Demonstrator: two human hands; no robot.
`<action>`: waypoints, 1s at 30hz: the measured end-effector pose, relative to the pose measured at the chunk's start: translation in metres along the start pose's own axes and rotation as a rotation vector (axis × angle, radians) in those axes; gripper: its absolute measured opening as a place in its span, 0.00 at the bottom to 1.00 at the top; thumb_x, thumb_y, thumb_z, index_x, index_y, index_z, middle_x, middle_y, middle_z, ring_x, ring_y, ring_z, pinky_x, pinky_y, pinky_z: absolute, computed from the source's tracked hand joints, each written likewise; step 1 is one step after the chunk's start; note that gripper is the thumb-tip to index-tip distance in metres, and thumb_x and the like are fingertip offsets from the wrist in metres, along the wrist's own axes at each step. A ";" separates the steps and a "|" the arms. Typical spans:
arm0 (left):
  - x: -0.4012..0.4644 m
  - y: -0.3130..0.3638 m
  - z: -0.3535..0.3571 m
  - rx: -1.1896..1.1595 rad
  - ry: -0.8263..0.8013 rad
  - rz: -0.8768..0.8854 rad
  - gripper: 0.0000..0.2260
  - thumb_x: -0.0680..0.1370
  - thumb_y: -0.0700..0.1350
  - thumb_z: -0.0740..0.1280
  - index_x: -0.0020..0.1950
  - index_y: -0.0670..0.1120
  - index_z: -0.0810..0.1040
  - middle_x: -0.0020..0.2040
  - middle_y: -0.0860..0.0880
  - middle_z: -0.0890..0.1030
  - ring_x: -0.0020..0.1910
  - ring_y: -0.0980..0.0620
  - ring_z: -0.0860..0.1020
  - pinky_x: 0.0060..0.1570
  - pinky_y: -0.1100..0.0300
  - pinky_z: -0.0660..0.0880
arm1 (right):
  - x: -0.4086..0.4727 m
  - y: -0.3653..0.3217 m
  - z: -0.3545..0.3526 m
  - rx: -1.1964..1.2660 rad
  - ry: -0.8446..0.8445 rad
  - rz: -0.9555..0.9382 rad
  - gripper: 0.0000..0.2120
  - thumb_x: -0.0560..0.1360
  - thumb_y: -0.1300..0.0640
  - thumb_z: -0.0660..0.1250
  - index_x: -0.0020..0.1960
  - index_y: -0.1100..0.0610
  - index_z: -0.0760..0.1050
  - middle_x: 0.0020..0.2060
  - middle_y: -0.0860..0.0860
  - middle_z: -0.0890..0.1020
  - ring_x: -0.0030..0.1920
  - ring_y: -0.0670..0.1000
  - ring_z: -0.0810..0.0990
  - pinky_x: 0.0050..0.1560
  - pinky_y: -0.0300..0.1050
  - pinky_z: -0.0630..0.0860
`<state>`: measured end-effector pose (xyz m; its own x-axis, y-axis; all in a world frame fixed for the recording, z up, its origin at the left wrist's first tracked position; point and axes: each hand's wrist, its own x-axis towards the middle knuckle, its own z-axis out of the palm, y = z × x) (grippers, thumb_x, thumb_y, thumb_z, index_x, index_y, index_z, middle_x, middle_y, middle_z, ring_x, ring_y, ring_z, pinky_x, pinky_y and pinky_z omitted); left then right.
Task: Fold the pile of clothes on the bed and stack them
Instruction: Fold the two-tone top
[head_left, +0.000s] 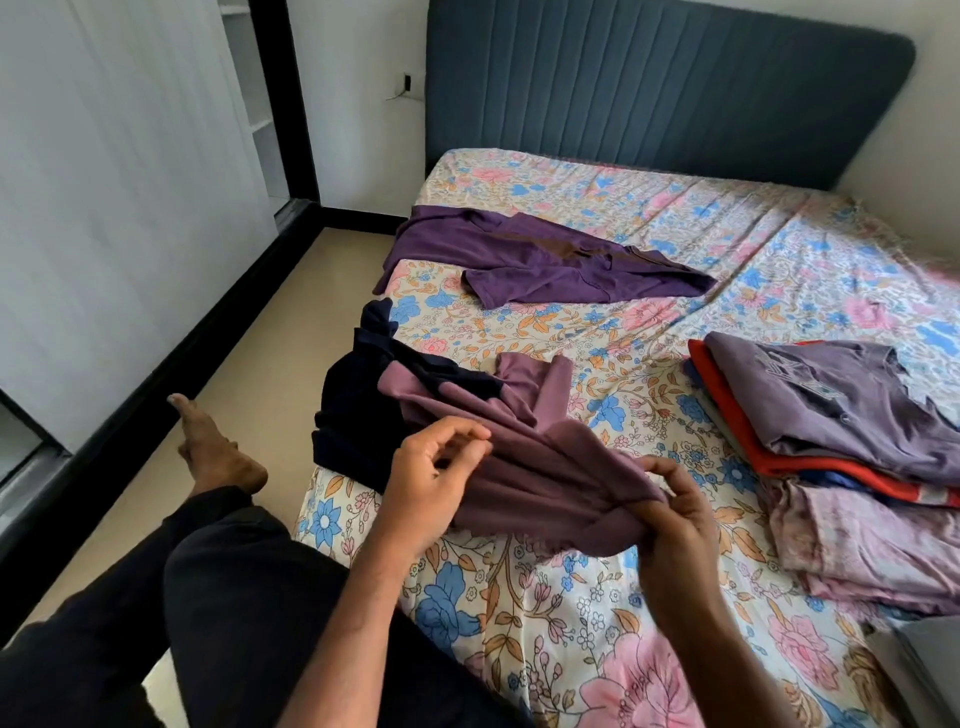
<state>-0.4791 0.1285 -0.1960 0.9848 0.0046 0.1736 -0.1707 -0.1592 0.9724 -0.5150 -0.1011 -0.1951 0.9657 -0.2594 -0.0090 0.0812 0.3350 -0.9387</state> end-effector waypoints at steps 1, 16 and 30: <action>0.002 -0.008 0.000 0.175 -0.003 0.074 0.08 0.79 0.41 0.71 0.55 0.52 0.83 0.51 0.58 0.83 0.55 0.58 0.80 0.56 0.54 0.79 | 0.003 -0.005 -0.008 0.071 0.018 0.085 0.16 0.76 0.75 0.57 0.48 0.59 0.78 0.41 0.56 0.83 0.39 0.51 0.81 0.34 0.40 0.79; 0.026 0.011 0.026 0.775 -0.354 -0.042 0.11 0.79 0.56 0.69 0.56 0.52 0.80 0.47 0.55 0.80 0.45 0.59 0.79 0.54 0.53 0.81 | -0.005 0.002 -0.034 0.048 0.087 0.476 0.15 0.79 0.69 0.56 0.58 0.59 0.78 0.50 0.58 0.83 0.48 0.57 0.79 0.48 0.55 0.75; 0.147 0.060 0.015 0.637 -0.474 -0.090 0.08 0.81 0.45 0.67 0.42 0.49 0.75 0.39 0.52 0.76 0.41 0.51 0.74 0.41 0.56 0.69 | 0.083 -0.037 -0.022 -1.185 -0.428 0.141 0.15 0.67 0.62 0.78 0.51 0.54 0.77 0.44 0.49 0.83 0.45 0.50 0.83 0.41 0.38 0.78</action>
<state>-0.3441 0.1046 -0.1146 0.9271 -0.3533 -0.1253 -0.1796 -0.7121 0.6787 -0.4437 -0.1546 -0.1689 0.9683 0.0990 -0.2294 -0.0841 -0.7354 -0.6724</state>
